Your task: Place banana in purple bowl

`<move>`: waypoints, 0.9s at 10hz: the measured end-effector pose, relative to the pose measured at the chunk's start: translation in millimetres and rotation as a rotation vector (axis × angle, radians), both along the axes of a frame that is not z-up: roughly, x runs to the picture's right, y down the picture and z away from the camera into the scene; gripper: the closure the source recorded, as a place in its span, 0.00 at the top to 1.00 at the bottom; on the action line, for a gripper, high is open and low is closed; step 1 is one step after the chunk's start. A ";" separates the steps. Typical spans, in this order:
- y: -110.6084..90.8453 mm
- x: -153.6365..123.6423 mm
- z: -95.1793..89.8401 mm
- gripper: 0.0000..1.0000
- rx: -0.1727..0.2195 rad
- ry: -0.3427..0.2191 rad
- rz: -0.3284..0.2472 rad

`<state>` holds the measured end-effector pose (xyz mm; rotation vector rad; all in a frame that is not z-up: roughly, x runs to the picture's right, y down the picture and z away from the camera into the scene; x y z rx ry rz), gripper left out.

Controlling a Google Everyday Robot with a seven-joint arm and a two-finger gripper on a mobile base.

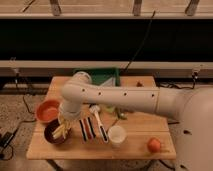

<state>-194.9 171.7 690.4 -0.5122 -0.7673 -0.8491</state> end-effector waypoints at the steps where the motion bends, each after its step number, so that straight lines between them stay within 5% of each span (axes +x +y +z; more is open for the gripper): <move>1: 2.3 -1.2 3.5 0.30 -0.013 -0.016 0.011; 6: 8.1 -24.8 28.6 0.79 -0.030 -0.060 0.060; 9: 7.3 -34.3 33.9 0.80 -0.025 -0.070 0.094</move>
